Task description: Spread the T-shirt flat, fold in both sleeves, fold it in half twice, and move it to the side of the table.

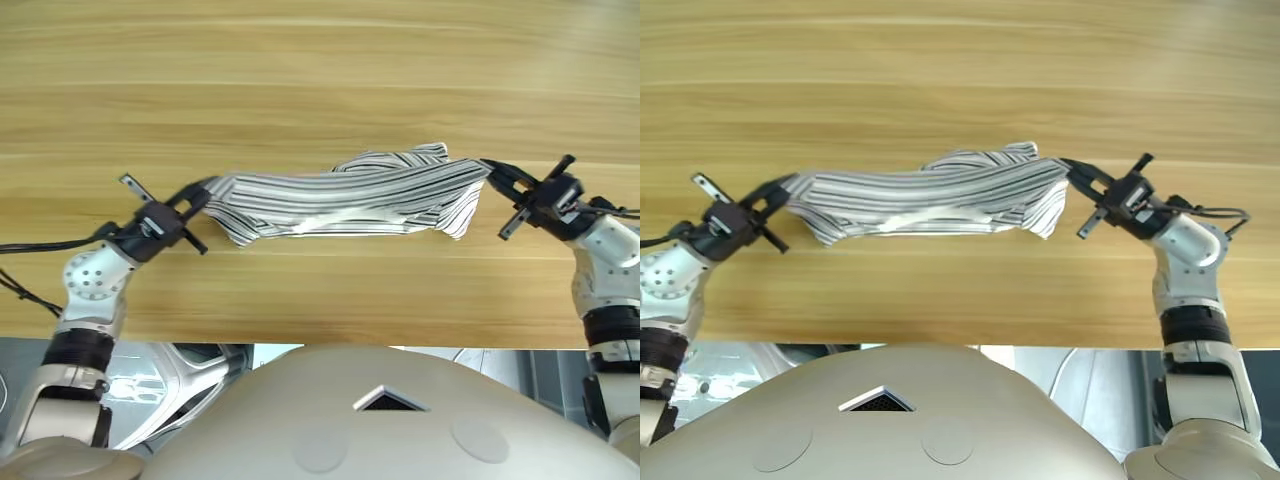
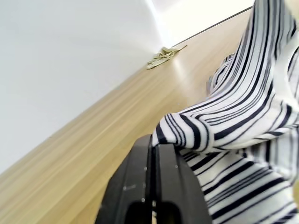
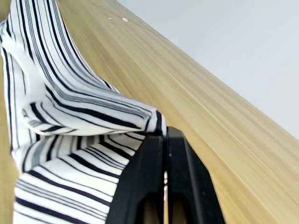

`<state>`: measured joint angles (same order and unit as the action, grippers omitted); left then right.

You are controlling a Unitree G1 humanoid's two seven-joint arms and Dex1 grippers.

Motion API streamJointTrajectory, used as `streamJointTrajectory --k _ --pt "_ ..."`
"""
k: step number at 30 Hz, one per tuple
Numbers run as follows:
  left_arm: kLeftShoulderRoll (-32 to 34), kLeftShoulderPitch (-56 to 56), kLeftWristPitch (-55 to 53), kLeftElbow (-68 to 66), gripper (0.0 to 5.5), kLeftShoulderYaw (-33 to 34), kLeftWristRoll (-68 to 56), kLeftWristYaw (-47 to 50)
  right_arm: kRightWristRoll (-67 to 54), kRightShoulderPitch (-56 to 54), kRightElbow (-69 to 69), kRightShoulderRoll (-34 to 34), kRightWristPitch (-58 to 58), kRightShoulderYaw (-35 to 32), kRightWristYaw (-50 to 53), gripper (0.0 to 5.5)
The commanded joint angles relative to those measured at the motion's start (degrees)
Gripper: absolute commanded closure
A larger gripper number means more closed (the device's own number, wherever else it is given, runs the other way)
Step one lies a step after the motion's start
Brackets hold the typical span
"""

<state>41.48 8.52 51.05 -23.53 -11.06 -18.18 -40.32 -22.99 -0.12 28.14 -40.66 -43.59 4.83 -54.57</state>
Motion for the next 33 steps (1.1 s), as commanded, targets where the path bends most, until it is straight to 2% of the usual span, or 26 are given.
streamJointTrajectory --k 1,4,6,7,8,9,10,12,13,14,15,17,19,21,22,24,25,29,33 --pt "-4.7 -12.4 -4.2 -8.9 5.50 0.3 2.8 -2.6 6.4 -10.4 6.6 3.8 0.9 0.5 1.2 5.50" --pt "-11.0 -41.8 -11.6 -29.2 5.50 2.9 8.8 7.4 18.6 -36.9 24.9 9.9 5.1 0.6 21.7 5.50" --pt "-15.0 -66.6 -23.7 -41.4 5.50 6.4 9.3 26.3 26.3 -60.7 37.4 11.6 16.9 0.8 54.8 5.50" --pt "-16.4 -75.4 -27.4 -44.9 5.50 7.5 9.4 33.0 29.1 -68.7 40.8 11.9 20.5 1.2 66.4 5.50" --pt "-17.2 -81.9 -30.3 -47.2 5.50 8.4 9.2 39.2 30.3 -74.0 42.8 12.2 22.3 0.9 73.8 5.50" --pt "-17.8 -88.0 -30.5 -48.4 5.50 9.3 9.0 44.6 32.8 -78.5 43.1 12.3 21.1 1.3 81.4 5.50" --pt "-17.7 -93.6 -26.6 -48.5 5.50 10.9 8.8 50.1 38.6 -82.5 41.7 11.4 20.4 3.1 94.0 5.50" --pt "-15.9 -98.4 -16.1 -46.5 5.50 12.3 10.3 55.7 44.5 -86.0 38.5 10.1 15.1 3.0 107.9 5.50" --pt "-15.1 -96.5 -12.3 -45.7 5.50 13.3 9.4 54.8 44.8 -84.2 37.6 10.0 11.7 2.6 107.6 5.50" --pt "-14.7 -93.7 -10.4 -45.4 5.50 13.9 8.2 52.6 43.1 -82.0 37.9 10.5 8.7 1.8 103.1 5.50" --pt "-15.1 -86.6 -10.6 -45.2 5.50 13.4 6.6 44.7 37.6 -75.4 38.8 12.3 6.0 0.7 86.8 5.50" --pt "-16.1 -71.7 -9.4 -44.3 5.50 11.4 6.4 31.3 30.2 -60.5 39.6 14.0 3.1 0.3 60.6 5.50" --pt "-16.6 -55.1 -5.6 -41.9 5.50 9.0 7.5 19.2 24.9 -42.3 35.3 11.8 -4.3 1.3 45.1 5.50" --pt "-15.1 -34.7 -0.5 -34.1 5.50 3.0 7.6 7.1 15.7 -20.7 20.5 5.8 -11.1 6.8 33.0 5.50" --pt "-13.6 -22.9 1.6 -28.3 5.50 0.2 6.6 3.5 12.7 -9.5 14.0 1.5 -13.5 10.7 28.7 5.50" --pt "-11.0 -9.6 5.2 -24.5 5.50 -3.2 11.9 4.5 10.0 4.2 6.3 -3.0 -14.0 12.9 24.3 5.50" --pt "-10.5 -6.4 5.4 -24.4 5.50 -3.8 14.8 5.7 9.5 7.4 3.9 -3.7 -12.7 12.5 23.0 5.50" --pt "-12.3 -5.3 1.7 -27.3 5.50 -3.8 19.7 9.1 17.6 2.1 7.4 -0.2 -5.2 10.9 21.7 5.50" --pt "-11.4 -2.3 0.6 -23.9 5.50 -2.1 17.2 9.1 19.0 1.2 7.3 0.1 -2.1 9.0 20.1 5.50"
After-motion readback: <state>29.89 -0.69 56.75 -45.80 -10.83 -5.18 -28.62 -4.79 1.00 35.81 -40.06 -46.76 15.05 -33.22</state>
